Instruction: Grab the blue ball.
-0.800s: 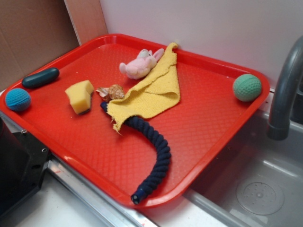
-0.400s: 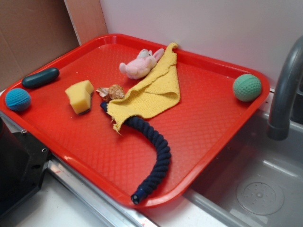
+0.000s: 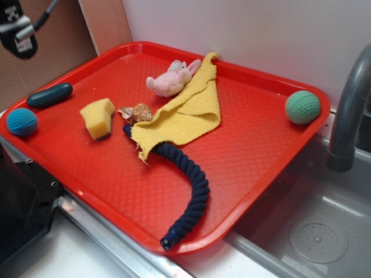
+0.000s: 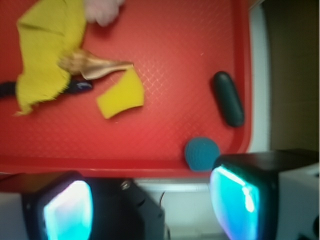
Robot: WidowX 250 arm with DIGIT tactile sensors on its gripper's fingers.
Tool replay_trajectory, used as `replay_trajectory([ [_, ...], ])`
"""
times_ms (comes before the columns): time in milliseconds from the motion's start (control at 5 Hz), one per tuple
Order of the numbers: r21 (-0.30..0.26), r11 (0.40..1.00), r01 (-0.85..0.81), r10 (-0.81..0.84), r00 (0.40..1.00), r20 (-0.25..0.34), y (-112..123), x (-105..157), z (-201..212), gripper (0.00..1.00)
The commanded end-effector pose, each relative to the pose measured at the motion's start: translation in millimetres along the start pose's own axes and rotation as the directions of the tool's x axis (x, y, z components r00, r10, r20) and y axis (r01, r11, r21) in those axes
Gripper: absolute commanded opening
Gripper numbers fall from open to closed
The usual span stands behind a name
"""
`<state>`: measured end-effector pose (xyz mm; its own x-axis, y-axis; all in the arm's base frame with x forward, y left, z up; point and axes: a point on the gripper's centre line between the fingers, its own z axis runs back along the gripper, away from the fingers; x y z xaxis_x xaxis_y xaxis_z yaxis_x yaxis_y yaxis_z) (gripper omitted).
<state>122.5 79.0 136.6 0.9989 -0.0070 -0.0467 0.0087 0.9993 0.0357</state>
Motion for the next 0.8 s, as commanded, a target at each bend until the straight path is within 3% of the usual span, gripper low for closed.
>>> replay_trajectory([
  [0, 0.037, 0.997, 0.074, -0.077, 0.994, 0.081, 15, 7, -92, 1.0],
  [200, 0.03, 0.997, 0.075, -0.077, 0.994, 0.083, 18, 10, -129, 1.0],
  [400, 0.011, 0.996, 0.086, -0.086, 0.996, 0.027, 18, 11, -142, 1.0],
  [600, 0.029, 0.996, 0.085, -0.086, 0.996, 0.011, 17, 10, -132, 1.0],
])
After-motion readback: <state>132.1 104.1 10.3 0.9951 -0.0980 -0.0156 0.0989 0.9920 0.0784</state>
